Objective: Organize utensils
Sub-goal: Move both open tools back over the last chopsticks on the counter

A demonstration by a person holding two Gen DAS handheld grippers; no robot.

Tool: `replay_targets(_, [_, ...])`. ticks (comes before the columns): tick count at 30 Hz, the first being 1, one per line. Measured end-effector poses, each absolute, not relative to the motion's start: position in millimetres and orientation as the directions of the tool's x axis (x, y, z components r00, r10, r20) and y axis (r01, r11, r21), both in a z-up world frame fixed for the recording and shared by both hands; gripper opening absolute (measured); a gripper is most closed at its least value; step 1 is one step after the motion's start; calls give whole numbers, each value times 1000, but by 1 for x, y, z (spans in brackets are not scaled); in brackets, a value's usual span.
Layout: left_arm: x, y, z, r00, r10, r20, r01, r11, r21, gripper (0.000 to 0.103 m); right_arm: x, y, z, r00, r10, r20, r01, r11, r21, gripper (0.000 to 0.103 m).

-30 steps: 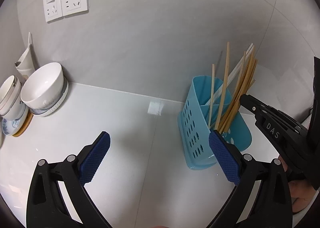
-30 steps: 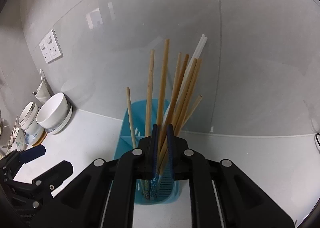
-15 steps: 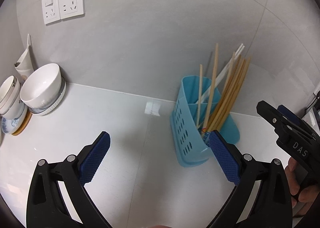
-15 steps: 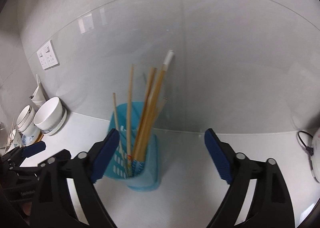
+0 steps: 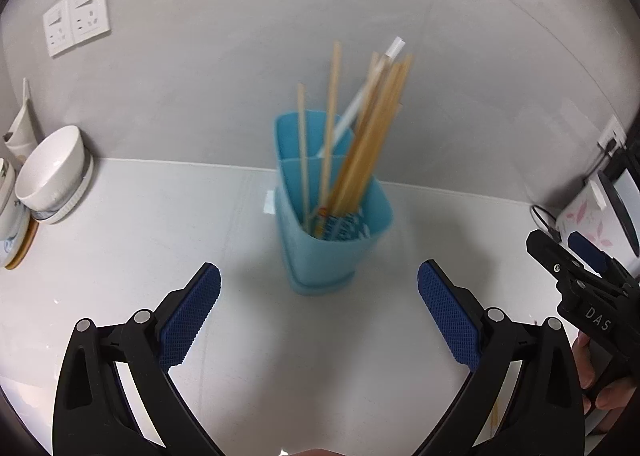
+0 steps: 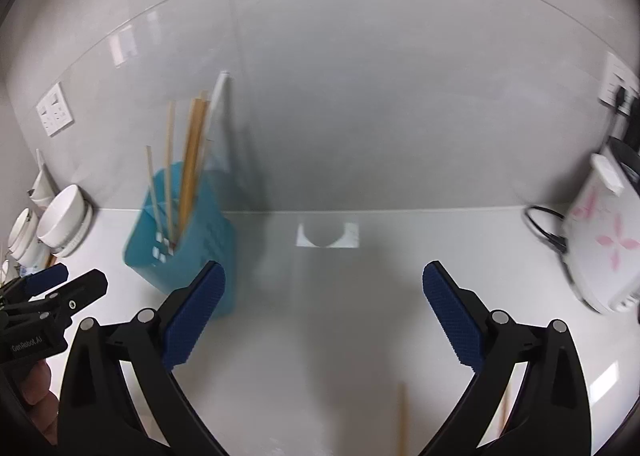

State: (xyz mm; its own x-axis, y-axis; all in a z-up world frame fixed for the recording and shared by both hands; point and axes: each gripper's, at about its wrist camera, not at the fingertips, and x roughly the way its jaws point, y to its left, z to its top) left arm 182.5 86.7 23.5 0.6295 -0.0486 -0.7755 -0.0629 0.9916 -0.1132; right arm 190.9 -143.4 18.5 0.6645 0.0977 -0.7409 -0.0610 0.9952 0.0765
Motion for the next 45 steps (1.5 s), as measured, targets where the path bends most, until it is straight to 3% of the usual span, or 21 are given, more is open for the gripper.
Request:
replay_targets(12, [170, -6, -5, 529, -177, -830, 96, 984, -149, 97, 134, -236, 1, 600, -75, -797, 105, 994, -15, 95])
replay_targets(23, [150, -103, -68, 354, -195, -915, 192, 972, -133, 97, 102, -306, -55, 452, -132, -882, 164, 984, -63, 95])
replay_targets(31, [143, -135, -109, 256, -137, -957, 148, 984, -101, 97, 90, -324, -95, 294, -107, -950, 117, 990, -75, 87])
replay_targets(36, [137, -134, -122, 223, -110, -968, 115, 990, -86, 97, 81, -326, -109, 230, -98, -968, 97, 992, -77, 72])
replay_targets(42, [137, -143, -132, 218, -58, -974, 95, 995, -38, 97, 79, -322, -114, 188, -66, -980, 89, 995, -50, 64])
replay_targets(45, [136, -147, -134, 213, -38, -976, 100, 995, -17, 91, 77, -316, -116, 161, -50, -986, 73, 997, -39, 57])
